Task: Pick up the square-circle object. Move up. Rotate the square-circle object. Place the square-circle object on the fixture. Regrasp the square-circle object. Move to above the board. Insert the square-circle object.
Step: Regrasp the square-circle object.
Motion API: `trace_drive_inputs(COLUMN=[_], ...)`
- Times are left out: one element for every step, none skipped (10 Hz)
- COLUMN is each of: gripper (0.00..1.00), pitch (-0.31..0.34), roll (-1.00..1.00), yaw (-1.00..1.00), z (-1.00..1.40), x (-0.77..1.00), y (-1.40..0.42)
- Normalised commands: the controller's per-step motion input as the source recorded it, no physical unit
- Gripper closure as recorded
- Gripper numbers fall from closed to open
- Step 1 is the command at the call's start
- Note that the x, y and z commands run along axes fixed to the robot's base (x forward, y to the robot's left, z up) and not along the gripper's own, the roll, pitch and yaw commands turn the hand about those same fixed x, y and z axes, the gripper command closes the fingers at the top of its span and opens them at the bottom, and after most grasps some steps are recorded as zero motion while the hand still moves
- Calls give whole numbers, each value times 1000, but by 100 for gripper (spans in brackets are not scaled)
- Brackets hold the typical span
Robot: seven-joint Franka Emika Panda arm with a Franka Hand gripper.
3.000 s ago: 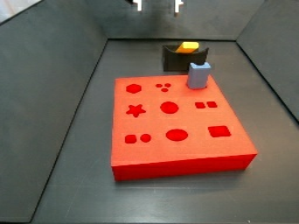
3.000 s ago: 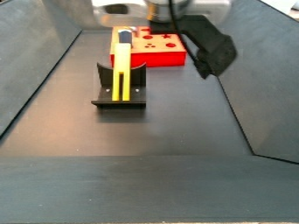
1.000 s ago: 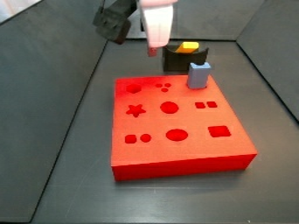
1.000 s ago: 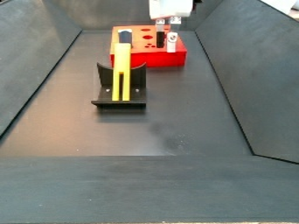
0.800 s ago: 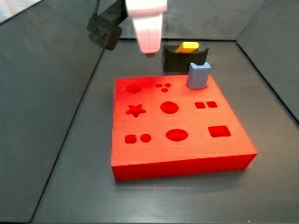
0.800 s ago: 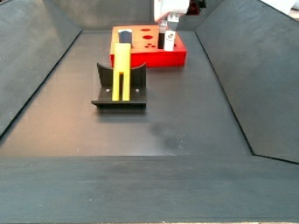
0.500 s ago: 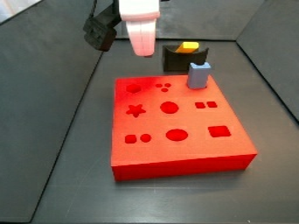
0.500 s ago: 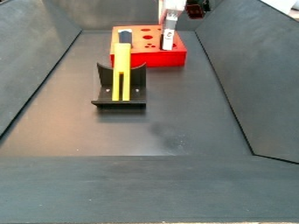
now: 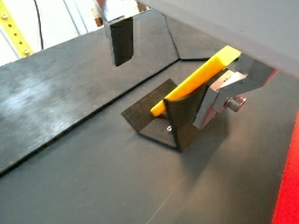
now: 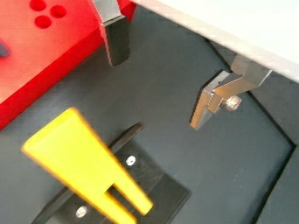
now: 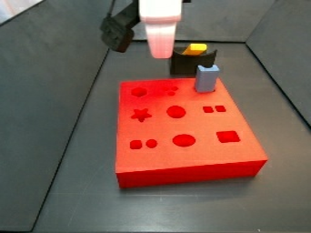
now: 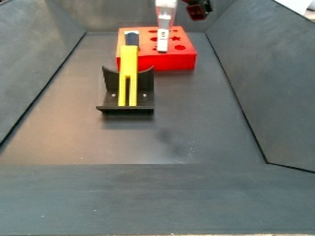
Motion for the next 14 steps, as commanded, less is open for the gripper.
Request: trace_drive_inputs(gripper=[0, 0, 0, 0, 0, 0, 0, 0, 0, 0, 0, 0, 0, 0], pitch=[183, 174, 171, 178, 180, 181, 188, 197, 202, 205, 208, 208, 208, 204], roll=[85, 53, 32, 26, 20, 13, 8, 5, 1, -3, -1, 1, 6, 4], yaw=[65, 74, 76, 74, 75, 75, 77, 76, 78, 81, 83, 83, 87, 89], z=[-14, -13, -10, -8, -2, -7, -2, -1, 1, -1, -1, 1, -5, -4], x=[1000, 1000, 1000, 1000, 991, 899, 784, 703, 625, 529, 437, 391, 310, 252], y=[-21, -21, -25, -26, -30, -28, -24, -23, -23, -23, -20, -20, -21, -23])
